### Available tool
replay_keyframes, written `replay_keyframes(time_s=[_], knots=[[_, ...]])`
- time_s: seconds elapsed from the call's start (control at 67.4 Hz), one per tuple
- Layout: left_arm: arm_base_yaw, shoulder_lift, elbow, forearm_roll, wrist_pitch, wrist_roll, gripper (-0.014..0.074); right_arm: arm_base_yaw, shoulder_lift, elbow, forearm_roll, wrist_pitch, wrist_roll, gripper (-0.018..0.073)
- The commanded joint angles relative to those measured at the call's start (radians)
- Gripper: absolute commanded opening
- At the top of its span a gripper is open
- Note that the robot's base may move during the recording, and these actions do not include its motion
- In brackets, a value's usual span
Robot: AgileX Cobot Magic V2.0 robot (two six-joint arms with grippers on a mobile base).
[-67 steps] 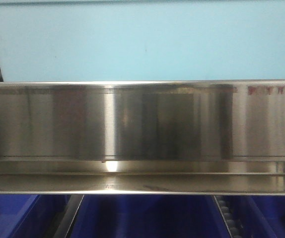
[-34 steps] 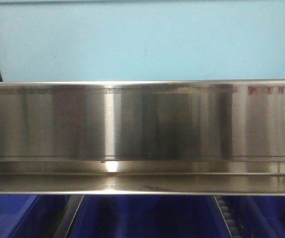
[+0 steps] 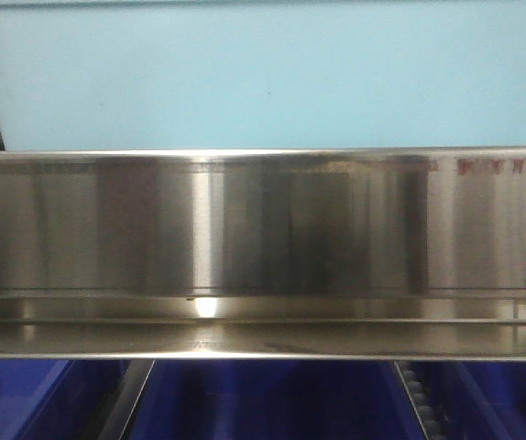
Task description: Move two blue bins to right shelf middle
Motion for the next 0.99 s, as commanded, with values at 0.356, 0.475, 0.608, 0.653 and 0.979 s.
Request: replay_keyframes(time_s=[0.356,0.475,0.608,0.653,0.979], knots=[[0.001,0.017,-0.006,-0.029,-0.003,-0.006,-0.0111,-0.002,-0.002,0.015,-0.027,-0.007,0.015,-0.0152],[0.001,0.012,-0.006,-0.029,-0.003,-0.006,-0.0111,-0.002,-0.014,0.015,-0.027,-0.007,0.017,-0.0153],[0.001,-0.015,-0.009,-0.029,-0.003,-0.006,-0.0111,-0.002,-0.056,0.013,-0.029,-0.007,0.017,-0.0153],[0.001,-0.032,-0.011,-0.029,-0.003,-0.006,-0.0111,-0.002,-0.075,0.013,-0.029,-0.007,0.017,-0.0153],[0.001,-0.144,-0.116,-0.032,-0.003,-0.006,-0.0111,-0.002,-0.169,-0.098,-0.060,-0.008,0.017,-0.0153]])
